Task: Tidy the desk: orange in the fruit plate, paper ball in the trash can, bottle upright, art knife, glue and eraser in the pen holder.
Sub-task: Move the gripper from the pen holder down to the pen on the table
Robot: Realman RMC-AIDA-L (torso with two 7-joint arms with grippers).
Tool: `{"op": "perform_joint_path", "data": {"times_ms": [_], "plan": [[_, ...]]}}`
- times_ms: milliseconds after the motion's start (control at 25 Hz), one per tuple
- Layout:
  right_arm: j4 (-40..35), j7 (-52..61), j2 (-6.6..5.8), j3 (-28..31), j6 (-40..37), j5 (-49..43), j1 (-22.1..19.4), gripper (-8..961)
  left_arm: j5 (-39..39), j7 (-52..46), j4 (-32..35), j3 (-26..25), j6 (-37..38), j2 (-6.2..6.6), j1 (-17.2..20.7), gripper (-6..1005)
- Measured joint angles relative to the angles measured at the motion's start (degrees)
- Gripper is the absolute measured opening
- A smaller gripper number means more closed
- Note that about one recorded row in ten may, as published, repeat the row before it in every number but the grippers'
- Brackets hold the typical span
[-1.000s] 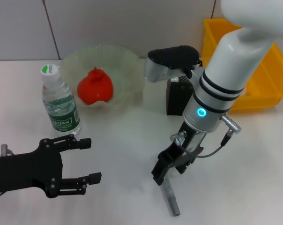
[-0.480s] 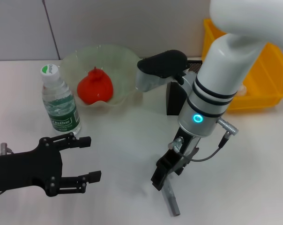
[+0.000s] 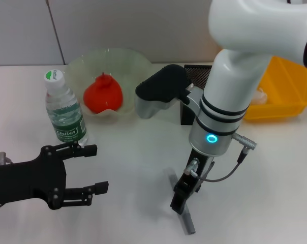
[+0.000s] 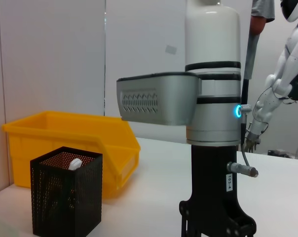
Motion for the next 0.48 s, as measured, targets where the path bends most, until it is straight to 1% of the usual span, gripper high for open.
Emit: {"op": "perform_joint_path", "data": {"times_ms": [480], "plan": [[2.0,-2.3,-0.03,-3.0,0.3,0.2,-0.3,674,-0.1,-0.2,0.2,0.0,0.2,0.0,-0.3,846]]}}
